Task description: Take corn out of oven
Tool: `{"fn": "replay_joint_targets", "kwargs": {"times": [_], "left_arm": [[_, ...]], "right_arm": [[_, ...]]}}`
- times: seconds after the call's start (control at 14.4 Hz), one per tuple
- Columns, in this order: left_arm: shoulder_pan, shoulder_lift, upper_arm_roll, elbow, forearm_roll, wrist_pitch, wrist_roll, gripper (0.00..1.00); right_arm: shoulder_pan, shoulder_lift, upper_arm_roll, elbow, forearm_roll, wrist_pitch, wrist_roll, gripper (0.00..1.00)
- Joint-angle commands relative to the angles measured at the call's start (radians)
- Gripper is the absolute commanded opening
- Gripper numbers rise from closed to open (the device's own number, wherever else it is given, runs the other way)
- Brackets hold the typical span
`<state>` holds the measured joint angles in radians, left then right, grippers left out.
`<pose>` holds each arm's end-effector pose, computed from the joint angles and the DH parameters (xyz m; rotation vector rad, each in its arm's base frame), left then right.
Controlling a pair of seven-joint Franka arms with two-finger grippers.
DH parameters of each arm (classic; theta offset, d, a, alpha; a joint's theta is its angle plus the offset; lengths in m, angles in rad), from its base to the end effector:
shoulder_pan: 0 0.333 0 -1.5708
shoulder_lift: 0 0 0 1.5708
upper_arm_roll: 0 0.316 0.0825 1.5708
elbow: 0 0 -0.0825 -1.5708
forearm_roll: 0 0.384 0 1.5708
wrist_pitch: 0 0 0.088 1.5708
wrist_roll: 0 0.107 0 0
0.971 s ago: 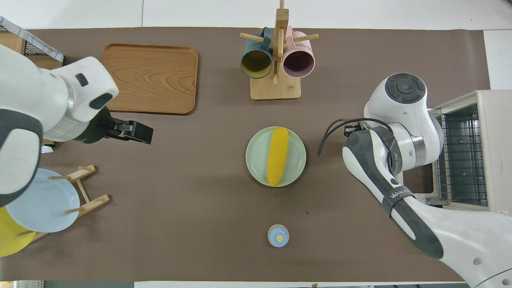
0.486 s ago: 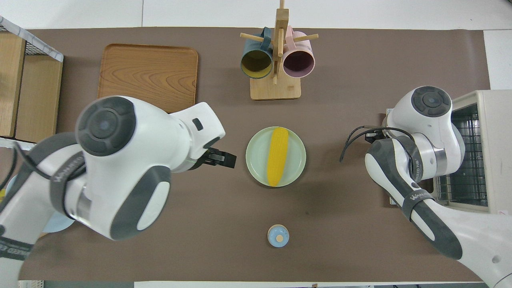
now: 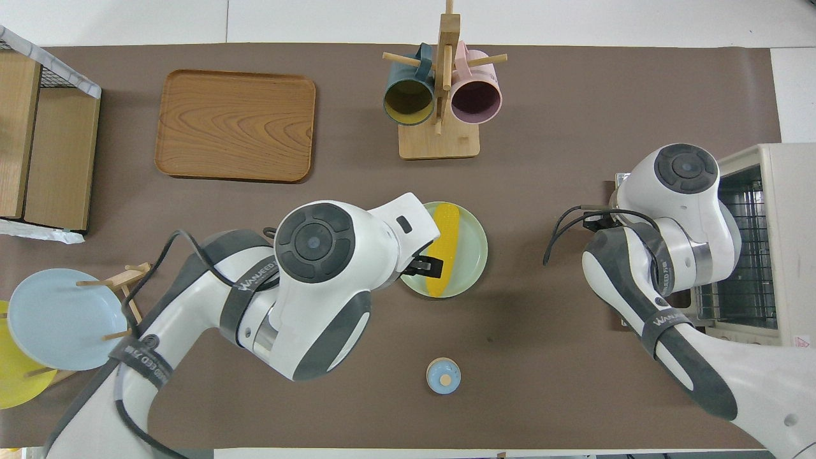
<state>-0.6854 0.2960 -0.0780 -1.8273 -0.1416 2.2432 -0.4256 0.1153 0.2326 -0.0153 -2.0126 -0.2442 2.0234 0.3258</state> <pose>0.4630 -0.4441 0.3851 2.9363 -0.3711 0.0323 0.5665 0.0430 0.3238 2.8759 -0.1353 -0.2485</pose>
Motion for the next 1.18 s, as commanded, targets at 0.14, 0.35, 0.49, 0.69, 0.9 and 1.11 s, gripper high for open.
{"fn": "replay_joint_targets", "kwargs": {"times": [0.14,0.35,0.49,0.69,0.9,1.11], "left_arm": [[-0.034,0.15,0.018,0.102,0.045,0.1,-0.047,1.0],[-0.037,0.164,0.017,0.094,0.057,0.127,-0.042,1.0],[-0.051,0.17,0.015,0.086,0.057,0.136,-0.045,1.0],[-0.075,0.17,0.017,0.057,0.056,0.162,-0.05,1.0],[-0.088,0.17,0.018,0.037,0.056,0.187,-0.053,1.0],[-0.088,0.17,0.02,0.033,0.056,0.193,-0.055,1.0]], "right_arm": [[-0.072,-0.102,-0.014,0.104,-0.109,-0.239,-0.158,0.0],[-0.127,-0.157,-0.014,0.109,-0.11,-0.282,-0.266,0.0],[-0.149,-0.185,-0.014,0.106,-0.107,-0.308,-0.278,0.0],[-0.154,-0.22,-0.006,0.142,-0.093,-0.362,-0.318,0.0],[-0.149,-0.223,-0.002,0.331,-0.002,-0.514,-0.346,0.0],[-0.16,-0.234,-0.011,0.387,0.107,-0.555,-0.403,0.1]]}}
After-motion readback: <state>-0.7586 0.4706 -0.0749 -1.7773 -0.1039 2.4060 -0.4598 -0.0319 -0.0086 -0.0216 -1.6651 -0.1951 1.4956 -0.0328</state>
